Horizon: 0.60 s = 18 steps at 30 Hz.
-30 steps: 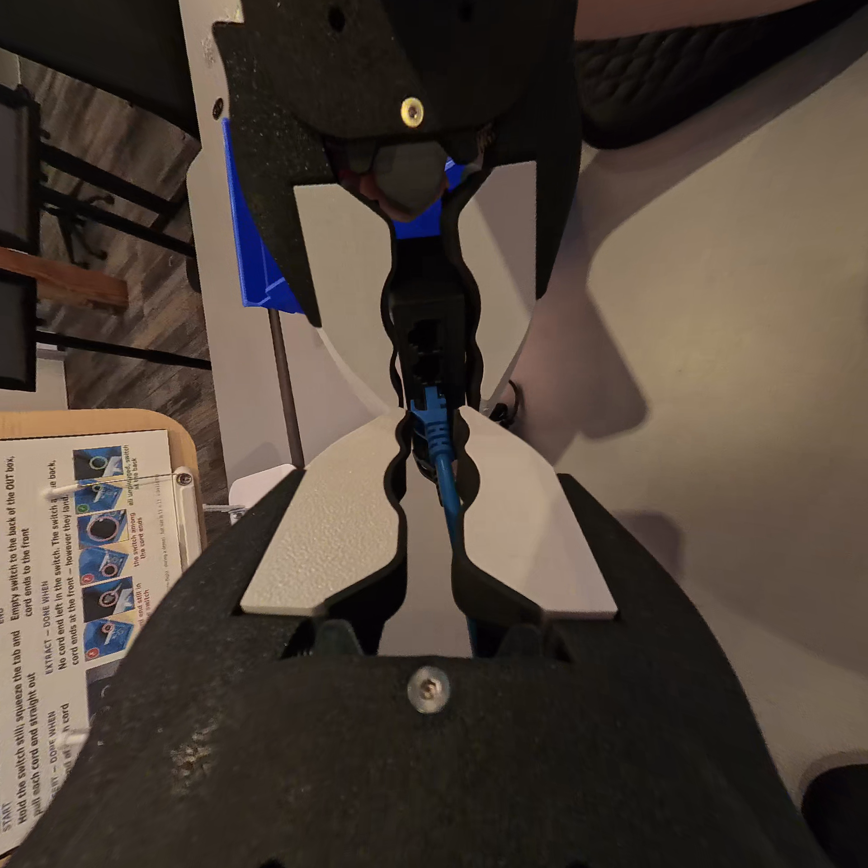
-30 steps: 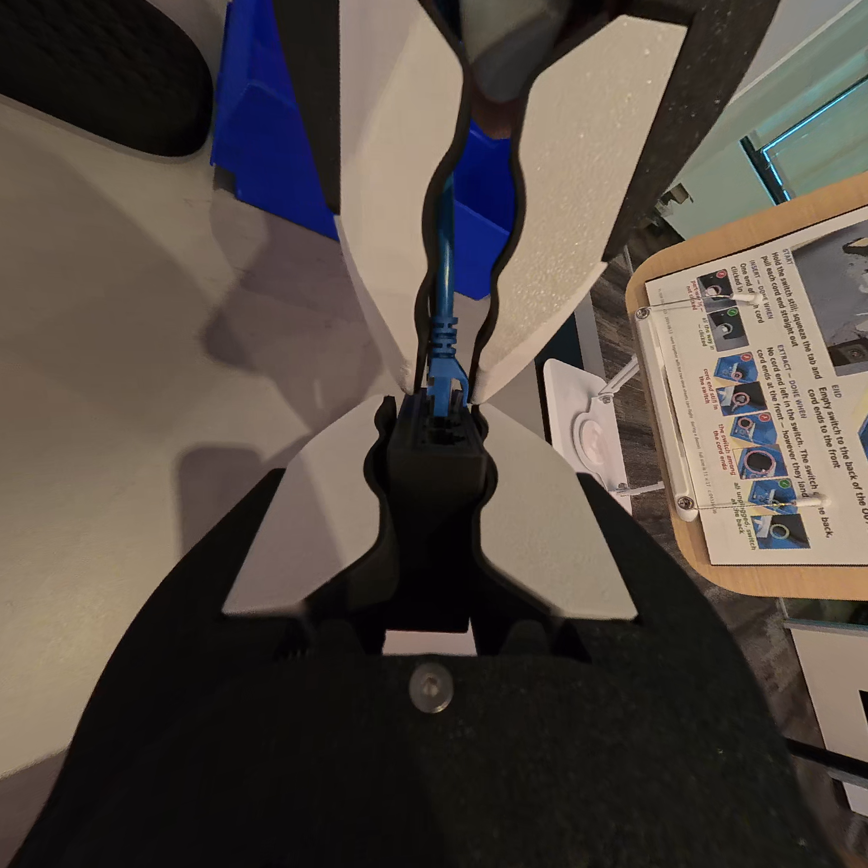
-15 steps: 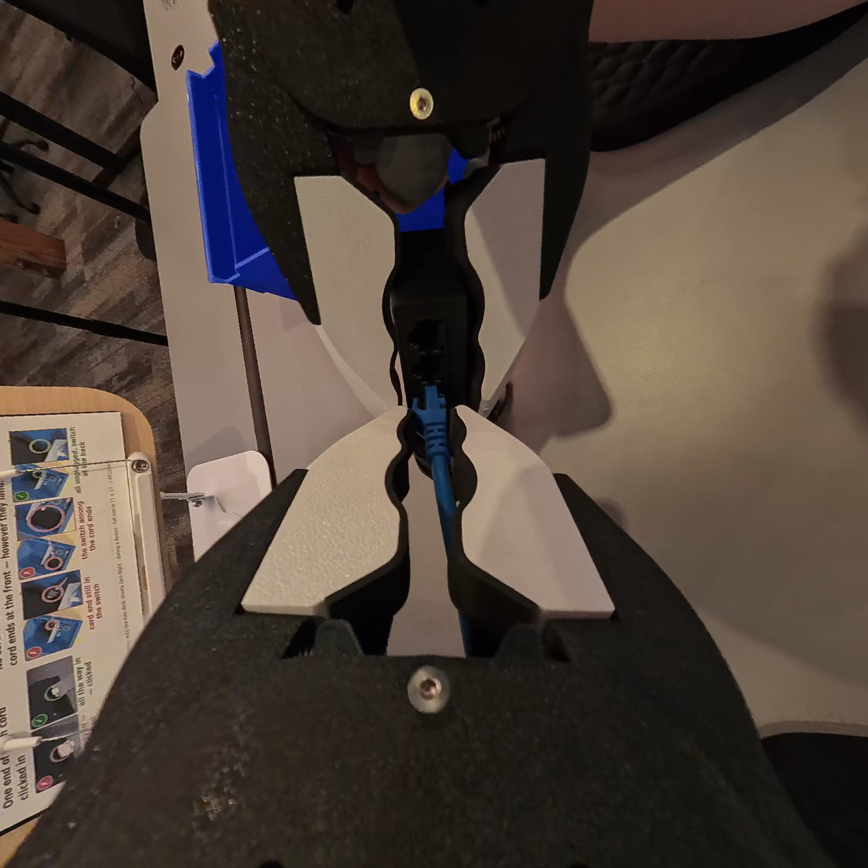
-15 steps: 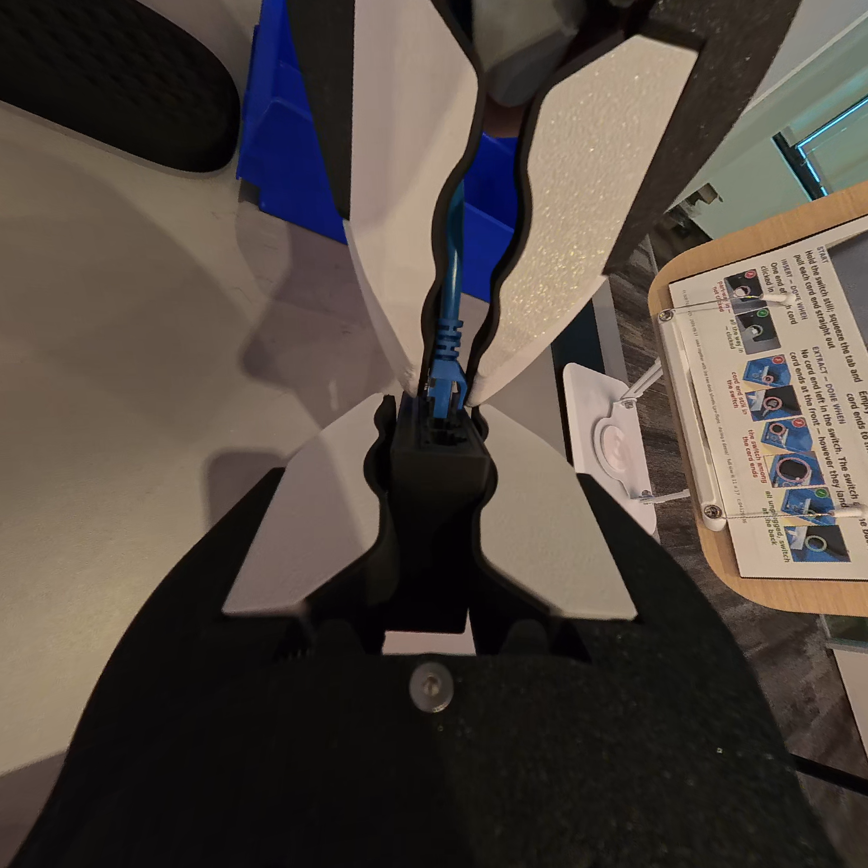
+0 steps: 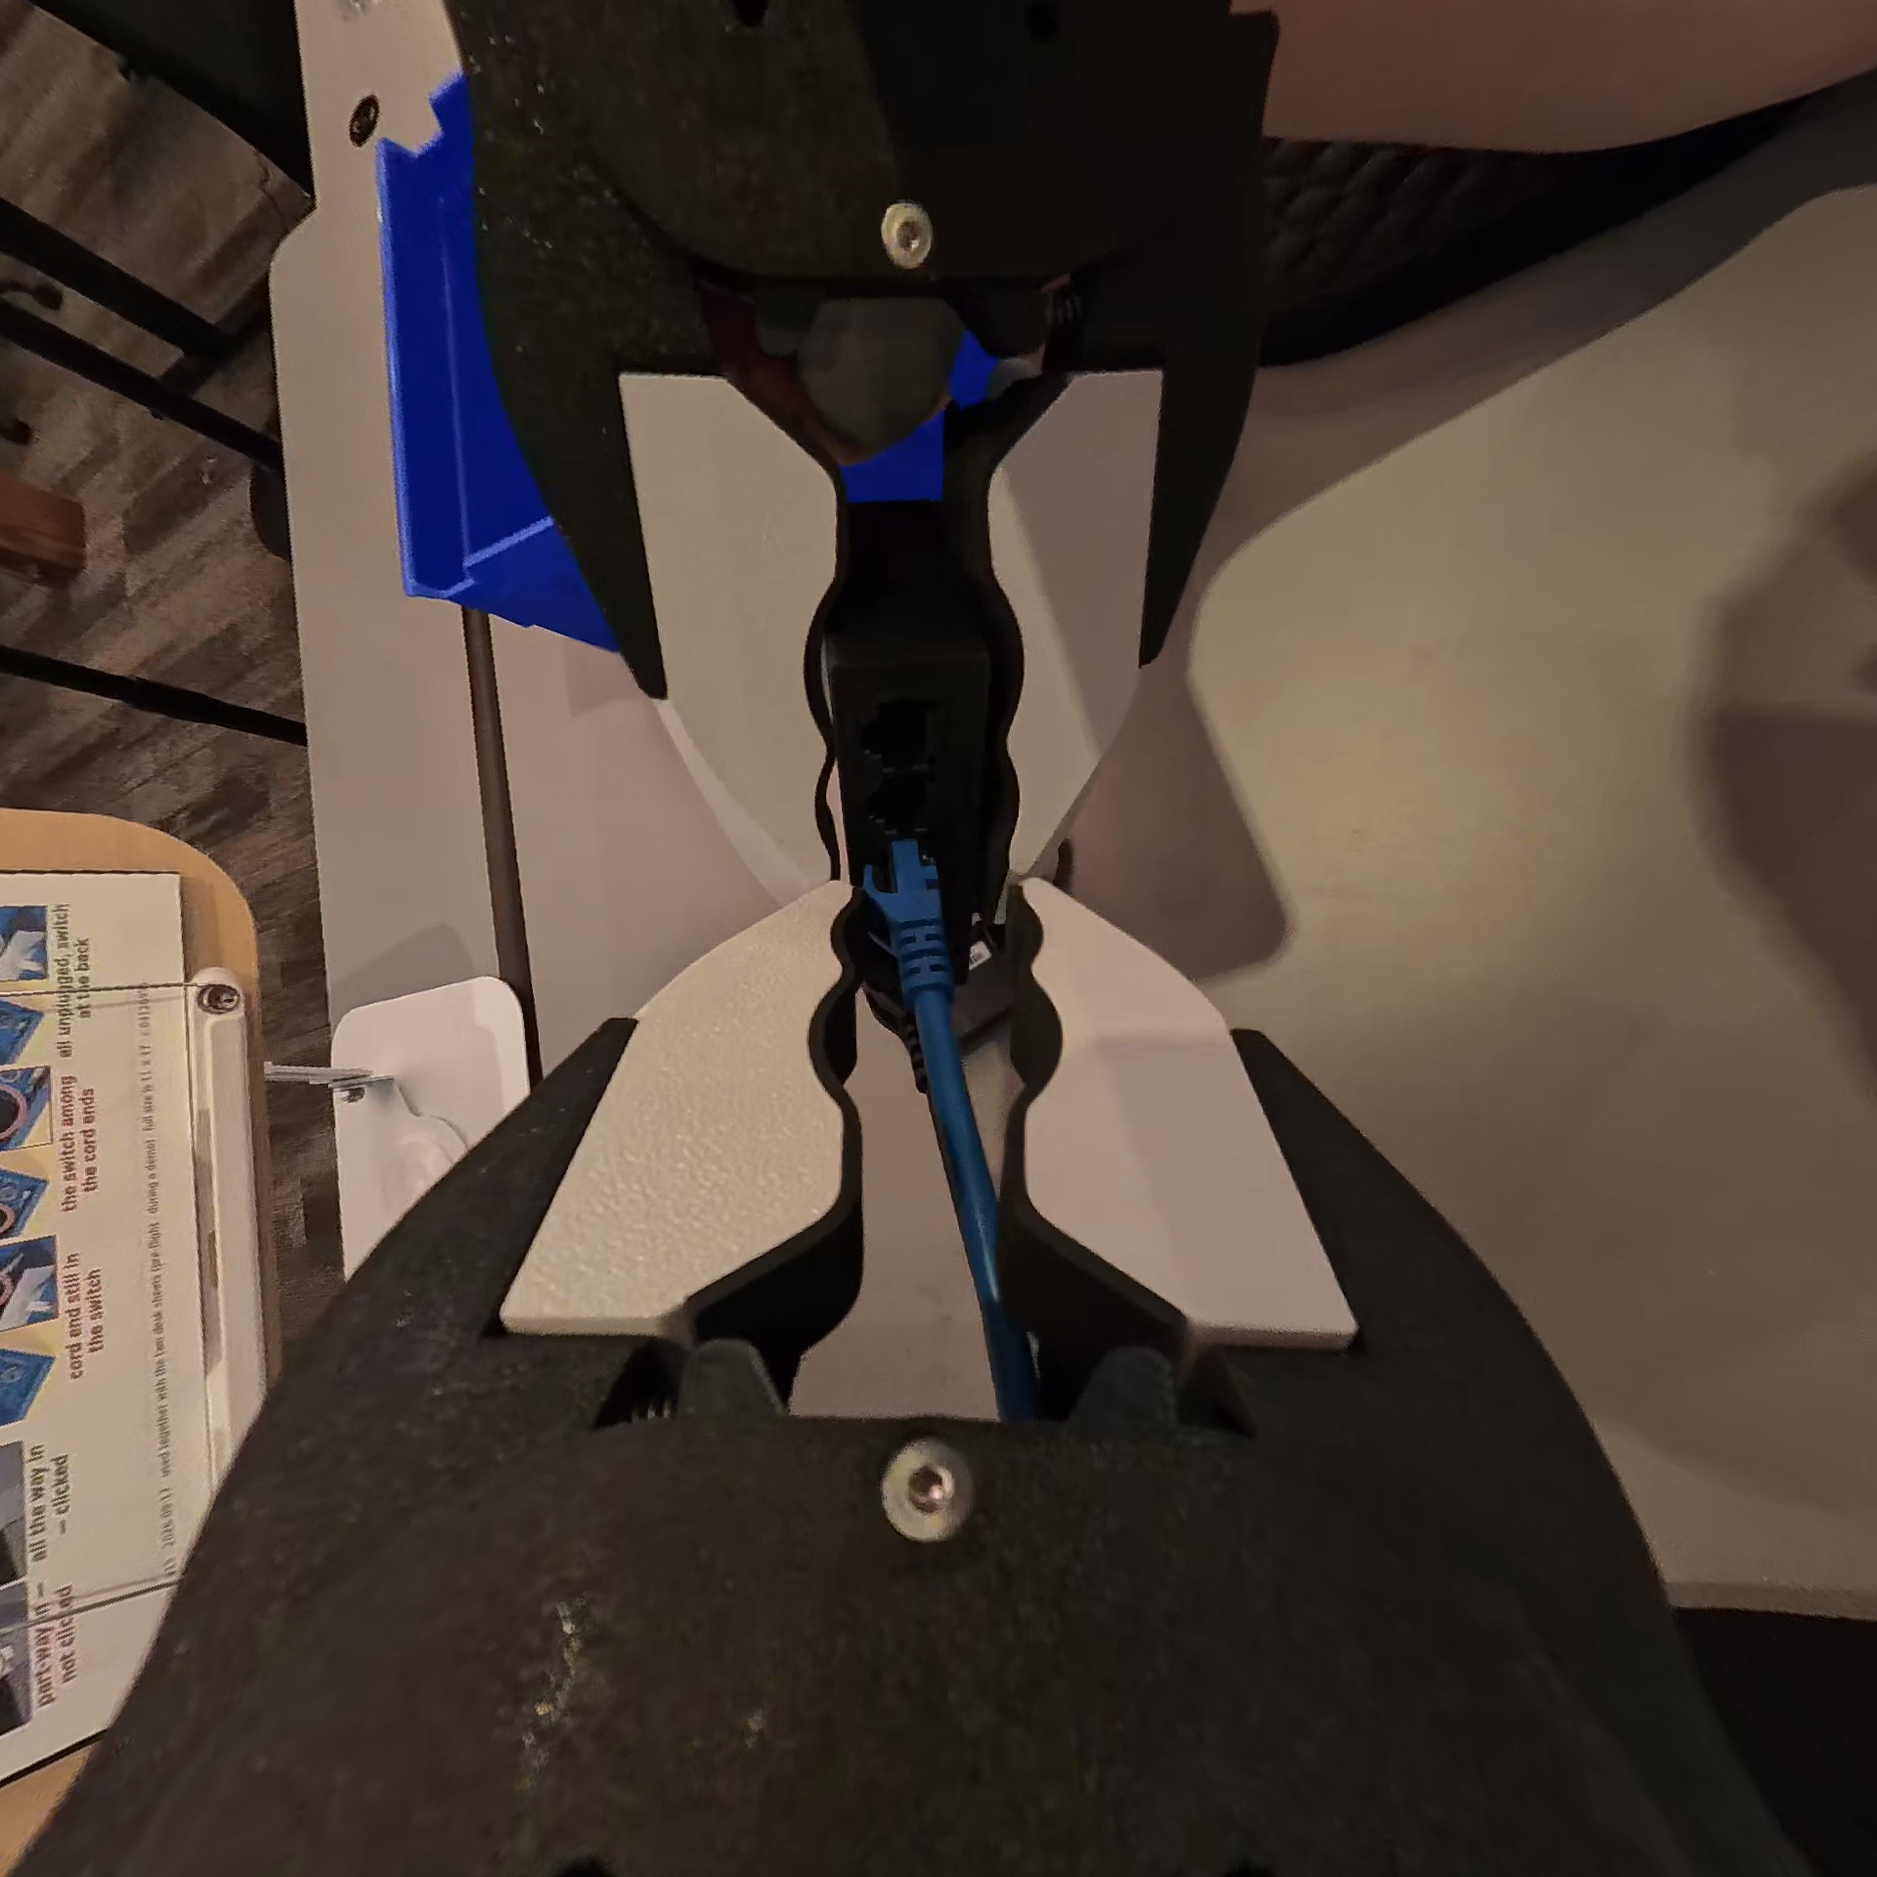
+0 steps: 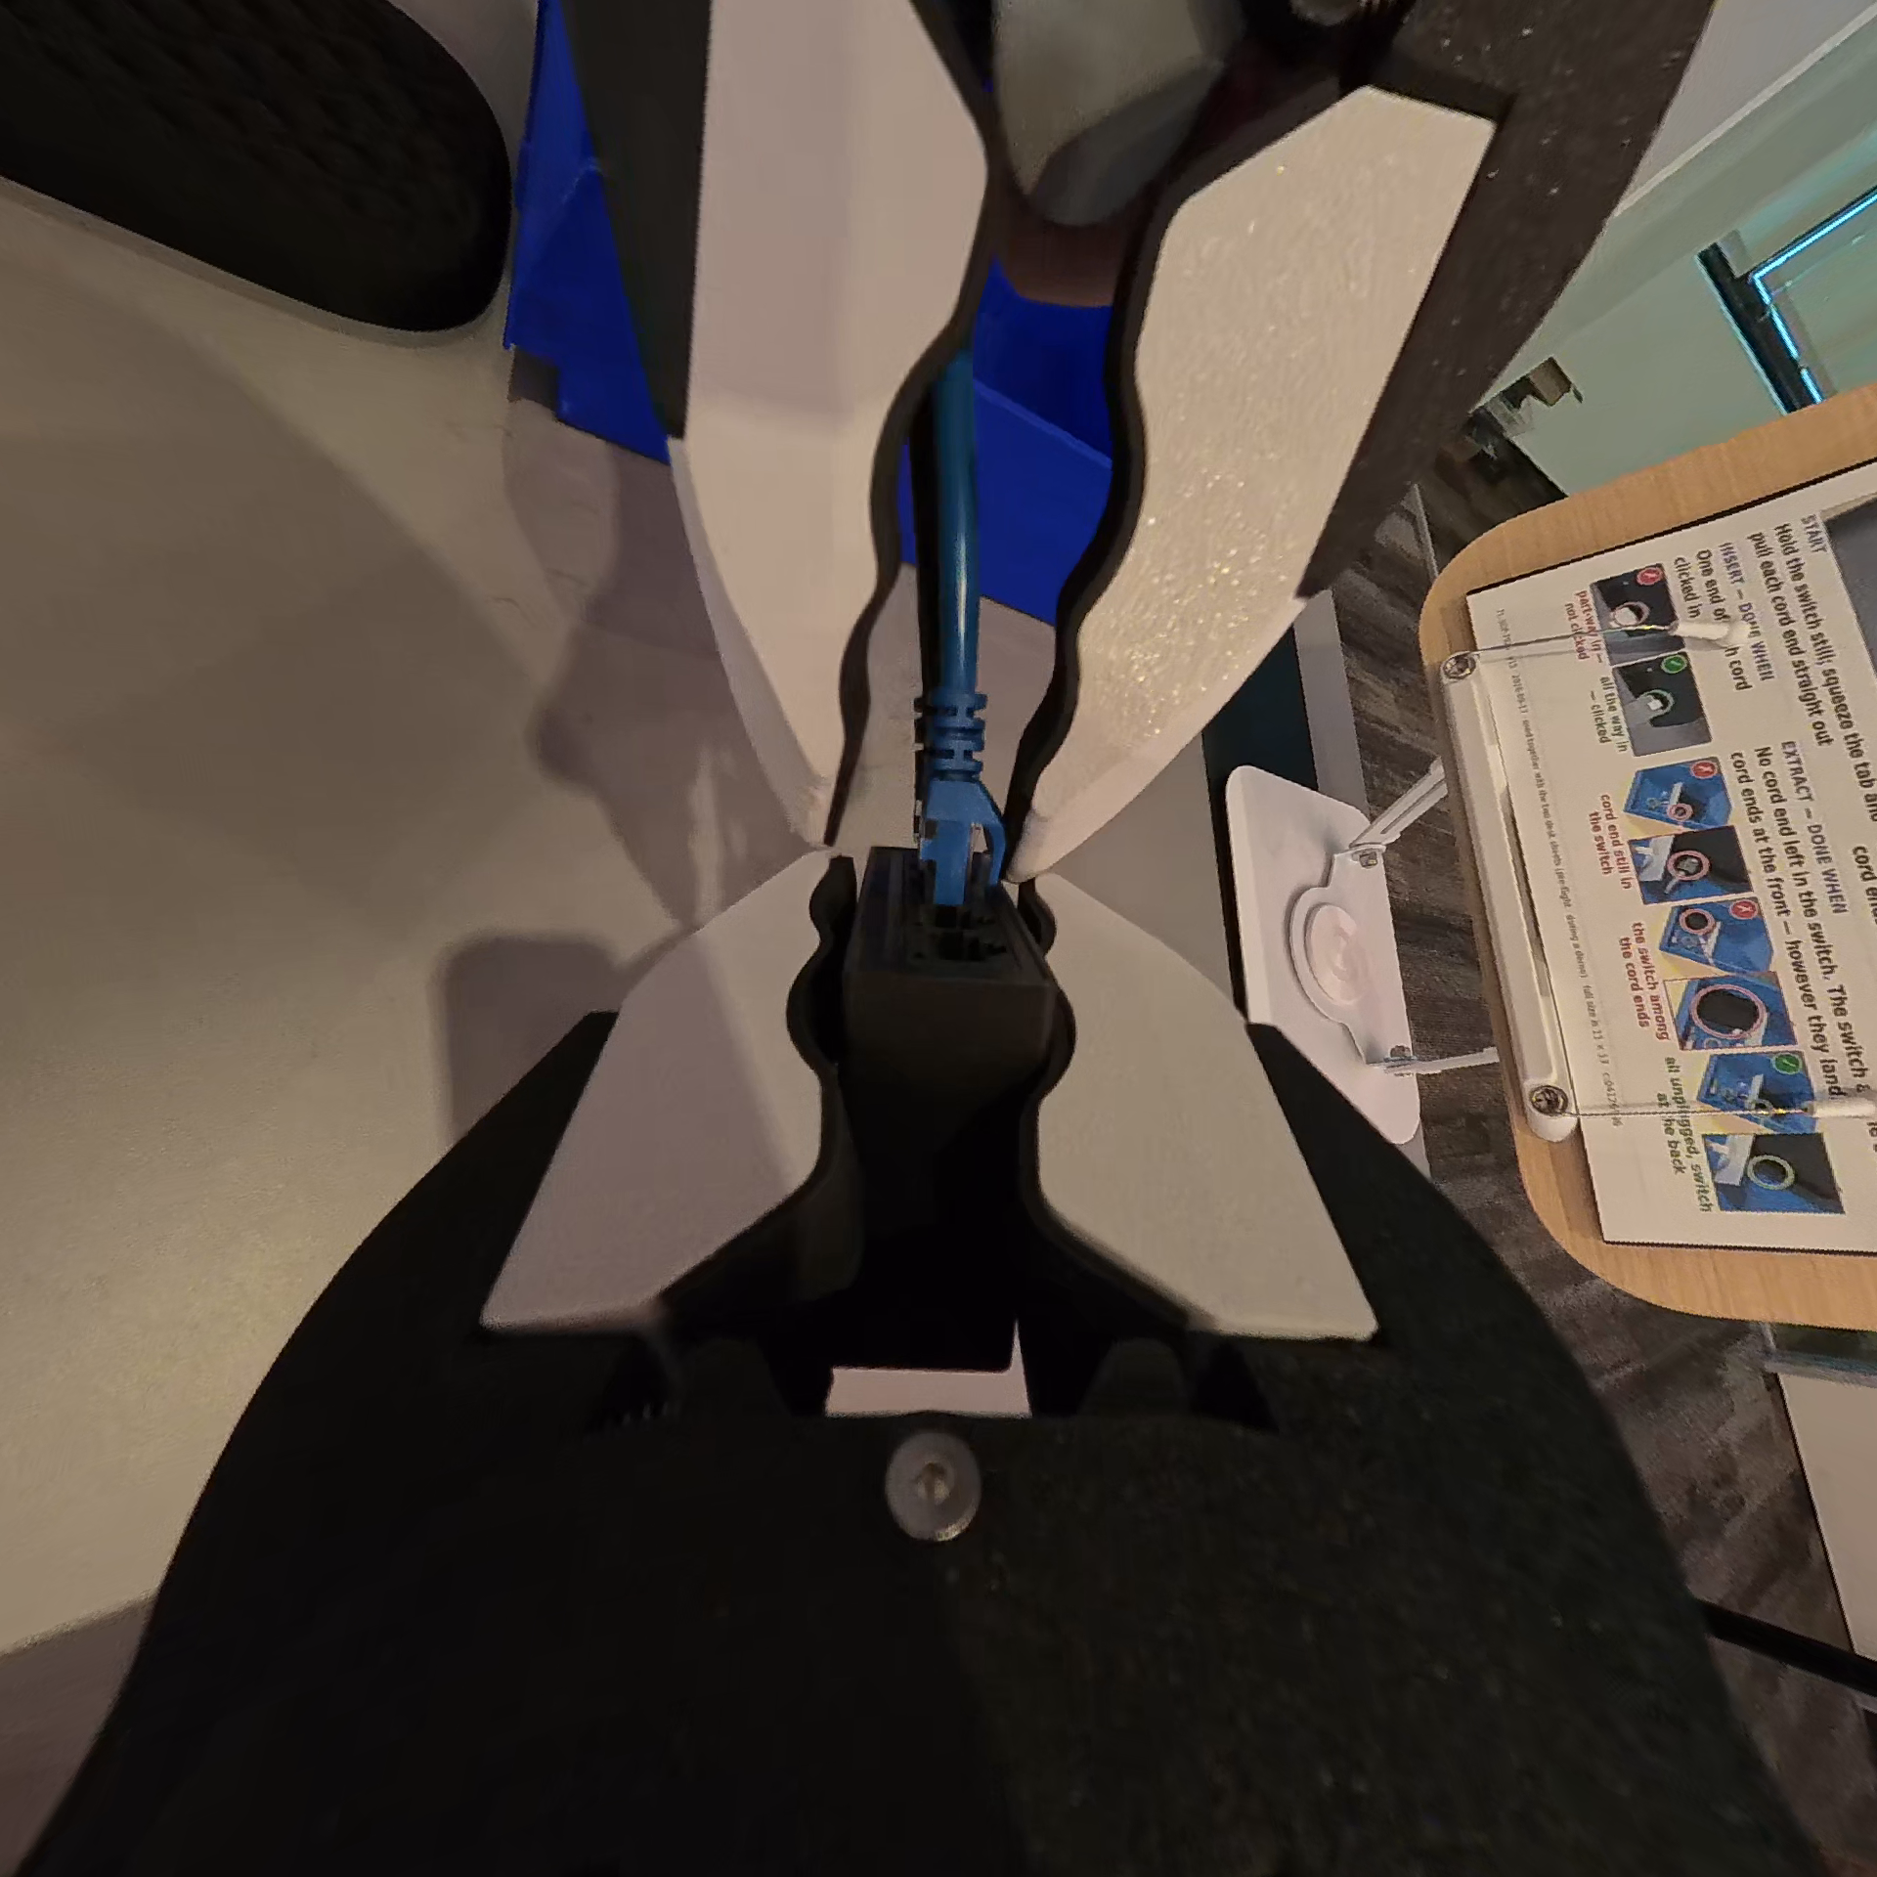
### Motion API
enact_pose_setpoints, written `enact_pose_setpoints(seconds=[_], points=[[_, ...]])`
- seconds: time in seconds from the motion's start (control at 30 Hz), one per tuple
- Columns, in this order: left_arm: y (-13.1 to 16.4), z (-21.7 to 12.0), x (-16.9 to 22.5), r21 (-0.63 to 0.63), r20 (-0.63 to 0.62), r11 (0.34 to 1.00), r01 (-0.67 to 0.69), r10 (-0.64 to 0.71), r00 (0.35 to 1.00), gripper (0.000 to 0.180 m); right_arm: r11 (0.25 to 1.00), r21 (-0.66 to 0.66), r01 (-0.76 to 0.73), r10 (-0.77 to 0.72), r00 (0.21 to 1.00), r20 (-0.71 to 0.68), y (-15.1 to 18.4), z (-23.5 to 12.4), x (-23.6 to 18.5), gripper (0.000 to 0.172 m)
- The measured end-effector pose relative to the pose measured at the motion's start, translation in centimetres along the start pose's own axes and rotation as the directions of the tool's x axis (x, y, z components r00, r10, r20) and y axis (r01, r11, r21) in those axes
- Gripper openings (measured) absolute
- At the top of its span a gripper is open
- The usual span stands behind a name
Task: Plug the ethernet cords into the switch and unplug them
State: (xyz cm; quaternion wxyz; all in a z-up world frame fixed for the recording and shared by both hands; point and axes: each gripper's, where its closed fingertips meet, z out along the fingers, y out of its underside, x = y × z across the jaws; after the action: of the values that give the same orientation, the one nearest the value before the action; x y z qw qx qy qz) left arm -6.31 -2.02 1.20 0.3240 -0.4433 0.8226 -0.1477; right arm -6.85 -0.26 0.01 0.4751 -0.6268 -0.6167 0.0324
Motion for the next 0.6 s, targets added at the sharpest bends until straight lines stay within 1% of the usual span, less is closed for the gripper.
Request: enact_pose_setpoints(seconds=[0.07, 0.1, 0.13, 0.23, 0.43, 0.5, 0.6], points=[[0.22, 0.16, -0.02, -0.024, 0.003, 1.0, 0.001, -0.001, 1.0, 0.023, 1.0, -0.005, -0.003, 0.003, 1.0, 0.007, 0.14, 0.21, -0.13, 0.03], [0.32, 0.23, -0.19, -0.031, 0.015, 1.0, -0.001, 0.002, 1.0, 0.017, 1.0, -0.007, -0.003, 0.003, 1.0, 0.011, 0.19, 0.3, -0.19, 0.03], [0.44, 0.26, -0.21, -0.039, 0.013, 0.999, -0.012, 0.012, 1.0, 0.014, 1.0, -0.007, -0.003, 0.003, 1.0, 0.02, 0.15, 0.38, -0.37, 0.03], [0.64, 0.2, -0.23, -0.069, -0.01, 0.997, -0.022, 0.021, 1.0, 0.014, 1.0, -0.013, -0.007, 0.007, 1.0, 0.019, 0.13, 0.58, -0.4, 0.03], [-0.01, 0.24, -0.62, 0.003, -0.01, 0.999, 0.041, -0.041, 0.999, 0.014, 1.0, -0.004, -0.02, 0.02, 1.0, 0.006, 0.18, 0.04, 0.0, 0.03], [0.21, 0.44, -0.55, -0.013, -0.011, 0.999, 0.029, -0.029, 1.0, 0.014, 1.0, -0.012, -0.021, 0.021, 1.0, 0.014, 0.39, 0.21, -0.12, 0.03], [0.54, 0.57, -0.52, -0.054, 0.001, 0.998, -0.027, 0.027, 1.0, 0.014, 1.0, -0.021, -0.02, 0.021, 1.0, 0.019, 0.51, 0.43, -0.23, 0.03]])
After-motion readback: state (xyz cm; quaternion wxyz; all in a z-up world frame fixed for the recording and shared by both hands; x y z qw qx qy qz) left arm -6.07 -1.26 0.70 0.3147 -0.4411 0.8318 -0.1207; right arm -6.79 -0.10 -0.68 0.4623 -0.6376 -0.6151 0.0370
